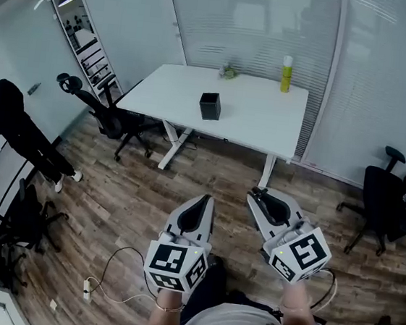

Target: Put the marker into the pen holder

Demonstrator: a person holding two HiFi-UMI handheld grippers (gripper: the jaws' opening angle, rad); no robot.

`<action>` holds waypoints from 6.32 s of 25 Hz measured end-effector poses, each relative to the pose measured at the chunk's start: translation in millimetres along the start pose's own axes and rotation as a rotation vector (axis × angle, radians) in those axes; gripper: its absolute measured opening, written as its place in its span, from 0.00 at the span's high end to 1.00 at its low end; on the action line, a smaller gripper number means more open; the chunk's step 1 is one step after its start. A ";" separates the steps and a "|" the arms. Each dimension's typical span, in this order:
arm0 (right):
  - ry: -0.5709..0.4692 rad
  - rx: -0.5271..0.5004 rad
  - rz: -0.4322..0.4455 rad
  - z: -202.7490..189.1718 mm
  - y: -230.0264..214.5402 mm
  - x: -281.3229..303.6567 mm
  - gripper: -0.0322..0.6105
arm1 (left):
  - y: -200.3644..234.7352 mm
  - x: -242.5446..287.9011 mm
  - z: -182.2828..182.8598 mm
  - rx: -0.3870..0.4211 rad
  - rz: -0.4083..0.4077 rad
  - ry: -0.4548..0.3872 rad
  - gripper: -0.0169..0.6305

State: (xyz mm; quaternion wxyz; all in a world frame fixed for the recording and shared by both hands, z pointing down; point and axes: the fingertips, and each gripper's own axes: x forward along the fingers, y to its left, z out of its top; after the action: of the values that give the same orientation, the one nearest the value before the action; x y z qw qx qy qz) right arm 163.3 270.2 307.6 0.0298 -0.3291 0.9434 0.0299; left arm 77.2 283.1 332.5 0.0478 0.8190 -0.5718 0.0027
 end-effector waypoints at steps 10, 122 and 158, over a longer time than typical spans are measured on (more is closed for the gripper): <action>0.012 0.013 -0.036 -17.4 -23.6 75.0 0.84 | 60.8 51.5 -1.3 0.005 -0.033 0.014 0.95; 0.301 -0.081 0.098 -199.6 -339.0 550.4 0.84 | 373.3 500.9 -0.4 -0.067 -0.057 0.096 0.95; 0.678 -0.051 0.107 -285.0 -341.9 564.1 0.84 | 391.2 506.4 -12.6 -0.093 -0.067 0.130 0.95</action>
State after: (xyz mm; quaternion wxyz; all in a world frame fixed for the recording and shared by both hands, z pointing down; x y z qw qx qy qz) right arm -75.2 -368.0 536.2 -0.2956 -0.2708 0.9144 -0.0559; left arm -113.5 -323.7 404.4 0.1227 0.8328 -0.5391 0.0275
